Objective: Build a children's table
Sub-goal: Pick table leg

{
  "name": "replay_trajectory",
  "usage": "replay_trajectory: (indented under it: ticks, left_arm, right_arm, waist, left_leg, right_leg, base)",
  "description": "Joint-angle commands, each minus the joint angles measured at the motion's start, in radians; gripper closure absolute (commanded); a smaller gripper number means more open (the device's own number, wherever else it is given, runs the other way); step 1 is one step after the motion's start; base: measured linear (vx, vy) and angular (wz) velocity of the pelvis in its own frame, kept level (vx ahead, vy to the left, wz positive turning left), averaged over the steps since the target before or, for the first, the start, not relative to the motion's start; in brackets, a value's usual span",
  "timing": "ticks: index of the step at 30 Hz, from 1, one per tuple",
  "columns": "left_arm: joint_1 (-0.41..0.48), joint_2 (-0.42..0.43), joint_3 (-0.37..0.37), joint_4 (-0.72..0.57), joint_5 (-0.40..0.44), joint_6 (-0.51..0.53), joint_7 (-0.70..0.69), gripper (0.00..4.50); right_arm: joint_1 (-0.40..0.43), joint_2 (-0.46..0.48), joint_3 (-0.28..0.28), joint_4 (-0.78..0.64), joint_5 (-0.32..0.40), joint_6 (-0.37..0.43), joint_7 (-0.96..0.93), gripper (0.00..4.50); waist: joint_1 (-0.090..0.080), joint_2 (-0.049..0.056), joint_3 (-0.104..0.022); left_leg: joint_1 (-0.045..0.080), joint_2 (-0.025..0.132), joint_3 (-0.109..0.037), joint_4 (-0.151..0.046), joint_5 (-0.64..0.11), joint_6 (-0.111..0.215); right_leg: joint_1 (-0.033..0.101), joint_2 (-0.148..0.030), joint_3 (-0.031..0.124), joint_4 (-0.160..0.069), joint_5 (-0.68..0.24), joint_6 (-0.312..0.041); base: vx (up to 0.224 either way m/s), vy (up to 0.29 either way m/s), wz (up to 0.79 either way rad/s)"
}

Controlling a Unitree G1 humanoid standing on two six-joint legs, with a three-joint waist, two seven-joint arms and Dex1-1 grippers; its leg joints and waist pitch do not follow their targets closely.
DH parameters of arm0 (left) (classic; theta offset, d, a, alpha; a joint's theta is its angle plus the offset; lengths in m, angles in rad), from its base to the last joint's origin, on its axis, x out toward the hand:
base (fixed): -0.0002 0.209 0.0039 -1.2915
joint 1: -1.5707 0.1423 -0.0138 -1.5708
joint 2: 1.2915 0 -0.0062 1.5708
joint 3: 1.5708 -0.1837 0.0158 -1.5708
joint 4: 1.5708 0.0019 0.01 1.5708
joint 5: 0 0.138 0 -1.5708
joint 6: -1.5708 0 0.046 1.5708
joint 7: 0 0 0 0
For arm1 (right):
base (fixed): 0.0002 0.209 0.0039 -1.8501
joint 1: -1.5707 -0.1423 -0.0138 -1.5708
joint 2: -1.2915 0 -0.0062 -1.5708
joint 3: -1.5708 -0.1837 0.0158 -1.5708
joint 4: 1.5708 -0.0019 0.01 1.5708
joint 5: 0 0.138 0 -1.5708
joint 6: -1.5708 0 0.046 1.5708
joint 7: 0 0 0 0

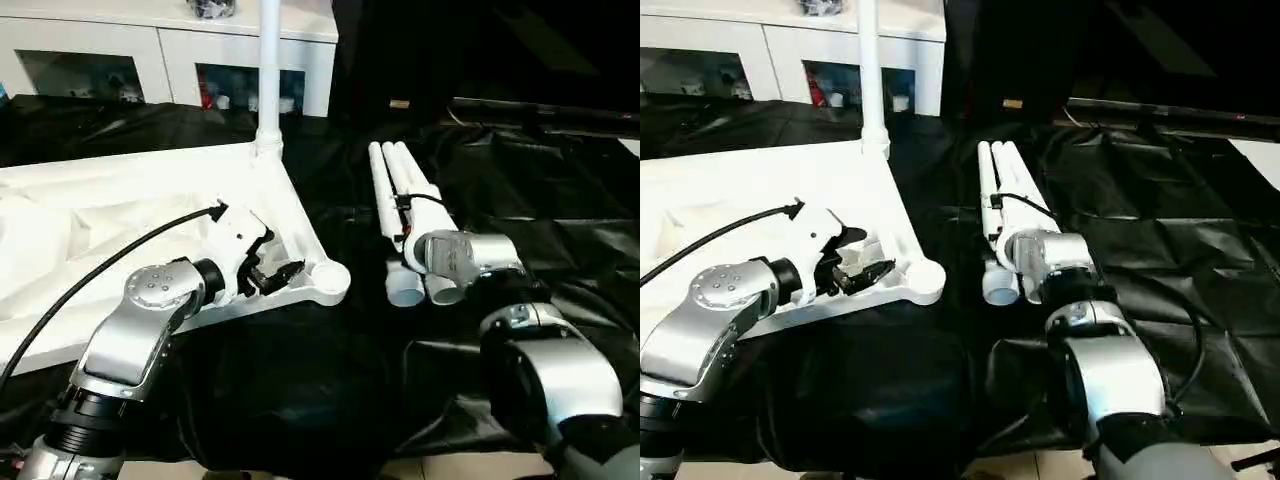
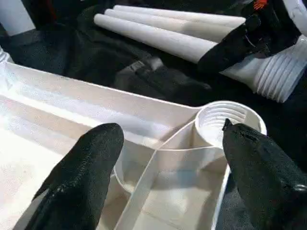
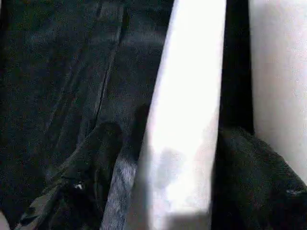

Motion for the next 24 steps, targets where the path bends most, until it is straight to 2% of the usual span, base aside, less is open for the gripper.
replay_trajectory:
  ticks: [1,2,4,5,7,9,14,17,18,19,22,23,24]
  left_arm:
    - [-0.002,0.003,-0.023,-0.034,-0.018,0.015,-0.024,0.64]
    - [-0.002,0.003,-0.023,-0.034,-0.018,0.015,-0.024,0.64]
    - [-0.005,0.008,-0.029,-0.038,-0.025,0.016,-0.042,0.63]
    - [-0.006,0.013,-0.036,-0.044,-0.031,0.017,-0.059,0.63]
    - [-0.006,0.018,-0.041,-0.051,-0.041,0.020,-0.078,0.63]
    - [-0.006,0.023,-0.048,-0.064,-0.058,0.030,-0.106,0.63]
    - [0.000,0.038,-0.060,-0.084,-0.078,0.040,-0.146,0.63]
    - [-0.009,0.026,-0.050,-0.059,-0.057,0.018,-0.112,0.63]
    - [-0.014,0.022,-0.048,-0.046,-0.047,0.007,-0.098,0.63]
    - [-0.026,0.010,-0.041,-0.020,-0.027,-0.011,-0.067,0.63]
    - [-0.053,-0.017,-0.022,0.025,-0.012,-0.027,-0.013,0.63]
    - [-0.064,-0.029,-0.013,0.041,-0.012,-0.031,0.006,0.63]
    - [-0.064,-0.029,-0.013,0.041,-0.012,-0.031,0.006,0.63]
  right_arm:
    - [-0.029,-0.013,-0.016,0.039,0.015,0.029,0.011,1.23]
    - [-0.029,-0.013,-0.016,0.039,0.015,0.029,0.011,1.23]
    - [-0.034,-0.015,-0.011,0.060,0.009,0.024,0.012,1.51]
    - [-0.039,-0.016,-0.012,0.073,0.009,0.024,0.015,1.64]
    - [-0.041,-0.016,-0.019,0.082,0.014,0.025,0.017,1.64]
    - [-0.043,-0.017,-0.033,0.098,0.025,0.026,0.016,1.94]
    - [-0.044,-0.020,-0.045,0.116,0.032,0.016,0.008,2.37]
    - [-0.049,-0.021,-0.073,0.132,0.057,0.001,-0.004,2.56]
    - [-0.050,-0.020,-0.088,0.134,0.070,-0.001,-0.007,2.58]
    - [-0.051,-0.021,-0.102,0.134,0.081,-0.005,-0.005,2.59]
    - [-0.049,-0.024,-0.121,0.133,0.096,-0.001,-0.003,2.61]
    - [-0.047,-0.026,-0.126,0.133,0.100,0.000,-0.003,2.61]
    - [-0.047,-0.026,-0.126,0.133,0.100,0.000,-0.003,2.62]
  waist:
    - [0.005,0.009,-0.074]
    - [0.004,0.010,-0.074]
    - [0.005,0.004,-0.073]
    - [0.006,0.007,-0.073]
    - [0.005,0.001,-0.073]
    - [0.006,0.005,-0.072]
    - [0.005,0.006,-0.072]
    - [0.005,0.012,-0.073]
    - [0.005,0.010,-0.072]
    - [0.006,0.015,-0.073]
    - [0.006,0.011,-0.075]
    - [0.006,0.016,-0.076]
    - [0.008,0.014,-0.077]
  left_leg:
    - [0.019,0.030,-0.013,-0.060,-0.193,-0.054]
    - [0.019,0.030,-0.013,-0.060,-0.195,-0.055]
    - [0.017,0.031,-0.013,-0.061,-0.195,-0.054]
    - [0.019,0.031,-0.013,-0.061,-0.193,-0.056]
    - [0.018,0.031,-0.012,-0.061,-0.196,-0.055]
    - [0.019,0.031,-0.013,-0.062,-0.206,-0.061]
    - [0.020,0.031,-0.013,-0.061,-0.214,-0.065]
    - [0.021,0.031,-0.014,-0.061,-0.227,-0.073]
    - [0.021,0.031,-0.014,-0.061,-0.232,-0.073]
    - [0.022,0.031,-0.014,-0.061,-0.234,-0.075]
    - [0.019,0.030,-0.015,-0.061,-0.224,-0.074]
    - [0.020,0.029,-0.014,-0.060,-0.222,-0.074]
    - [0.020,0.029,-0.014,-0.060,-0.214,-0.072]
  right_leg:
    - [0.042,-0.070,0.042,-0.066,-0.147,-0.168]
    - [0.042,-0.070,0.042,-0.065,-0.149,-0.169]
    - [0.043,-0.072,0.042,-0.067,-0.156,-0.167]
    - [0.041,-0.072,0.042,-0.066,-0.158,-0.167]
    - [0.042,-0.071,0.042,-0.067,-0.168,-0.162]
    - [0.039,-0.072,0.042,-0.068,-0.185,-0.158]
    - [0.038,-0.070,0.042,-0.067,-0.180,-0.159]
    - [0.039,-0.071,0.041,-0.068,-0.187,-0.159]
    - [0.039,-0.070,0.042,-0.070,-0.188,-0.155]
    - [0.038,-0.070,0.042,-0.069,-0.186,-0.155]
    - [0.042,-0.069,0.041,-0.068,-0.166,-0.155]
    - [0.042,-0.068,0.041,-0.068,-0.155,-0.158]
    - [0.043,-0.068,0.041,-0.067,-0.144,-0.161]
  base:
    - [0.000,0.000,0.00]
    - [0.000,0.000,0.00]
    - [0.000,0.000,0.00]
    - [0.000,0.000,0.00]
    - [0.000,0.000,0.00]
    - [0.000,0.000,0.00]
    - [0.000,0.000,0.00]
    - [0.000,0.000,0.00]
    - [0.000,0.000,0.00]
    - [0.000,0.000,0.00]
    - [0.000,0.000,0.00]
    - [0.000,0.000,0.00]
    - [0.000,0.000,0.00]
